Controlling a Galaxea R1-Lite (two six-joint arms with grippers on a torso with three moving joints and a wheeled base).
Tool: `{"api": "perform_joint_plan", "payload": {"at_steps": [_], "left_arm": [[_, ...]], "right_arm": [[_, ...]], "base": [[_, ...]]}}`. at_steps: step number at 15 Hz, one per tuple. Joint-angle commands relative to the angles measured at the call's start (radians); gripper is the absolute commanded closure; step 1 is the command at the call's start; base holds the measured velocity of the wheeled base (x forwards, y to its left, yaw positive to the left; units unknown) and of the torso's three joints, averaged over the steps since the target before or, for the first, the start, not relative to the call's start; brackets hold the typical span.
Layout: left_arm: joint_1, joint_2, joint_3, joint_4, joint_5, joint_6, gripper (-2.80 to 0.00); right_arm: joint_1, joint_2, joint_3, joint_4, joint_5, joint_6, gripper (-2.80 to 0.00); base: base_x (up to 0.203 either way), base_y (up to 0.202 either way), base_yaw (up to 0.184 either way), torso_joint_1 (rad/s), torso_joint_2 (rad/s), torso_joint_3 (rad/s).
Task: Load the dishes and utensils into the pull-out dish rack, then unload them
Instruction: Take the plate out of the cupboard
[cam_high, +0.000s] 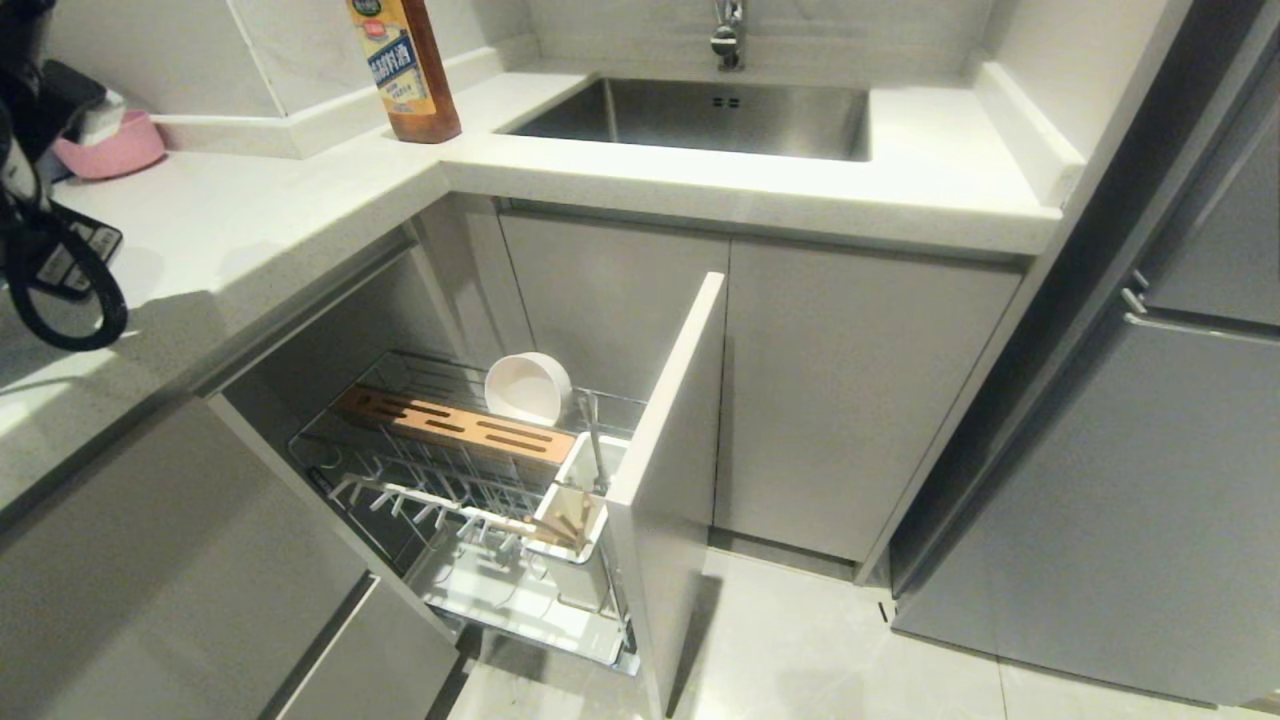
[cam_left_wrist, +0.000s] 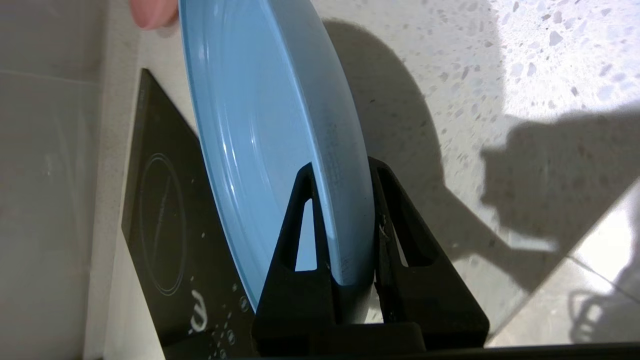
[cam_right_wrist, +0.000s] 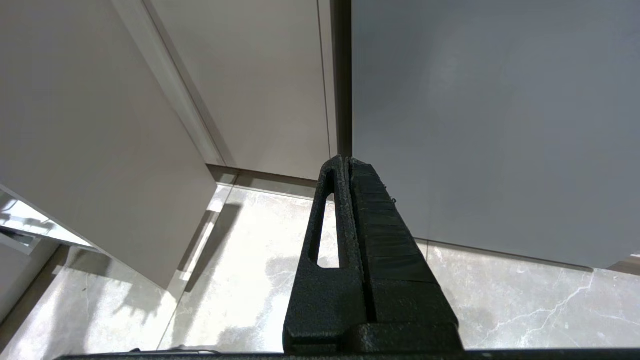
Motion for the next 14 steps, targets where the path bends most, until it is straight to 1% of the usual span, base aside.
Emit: {"api": "perform_joint_plan", "payload": {"at_steps": [1, 4, 8, 9, 10, 14], "left_arm": [[0.006, 0.047, -0.002, 0.004, 0.005, 0.002, 0.0], [0.008, 0.081, -0.005, 0.002, 0.005, 0.002, 0.0], [0.022, 0.086, -0.005, 0.001, 0.004, 0.001, 0.0], [0.022, 0.085, -0.005, 0.001, 0.002, 0.0, -2.8], [0.022, 0.085, -0.005, 0.0, -0.009, 0.0, -2.8], [0.02, 0.071, -0.004, -0.025, -0.104, -0.006, -2.8]], "right_arm": [[0.0, 0.001, 0.0, 0.0, 0.0, 0.0, 0.0], [0.0, 0.001, 0.0, 0.0, 0.001, 0.0, 0.0], [0.0, 0.001, 0.0, 0.0, 0.0, 0.0, 0.0], [0.0, 0.001, 0.0, 0.0, 0.0, 0.0, 0.0], [0.0, 0.001, 0.0, 0.0, 0.0, 0.0, 0.0], [0.0, 0.001, 0.0, 0.0, 0.001, 0.0, 0.0]], "base": [[0.0, 0.0, 0.0, 0.0, 0.0, 0.0], [0.0, 0.0, 0.0, 0.0, 0.0, 0.0], [0.0, 0.0, 0.0, 0.0, 0.0, 0.0], [0.0, 0.0, 0.0, 0.0, 0.0, 0.0], [0.0, 0.0, 0.0, 0.0, 0.0, 0.0], [0.0, 0.0, 0.0, 0.0, 0.0, 0.0]]}}
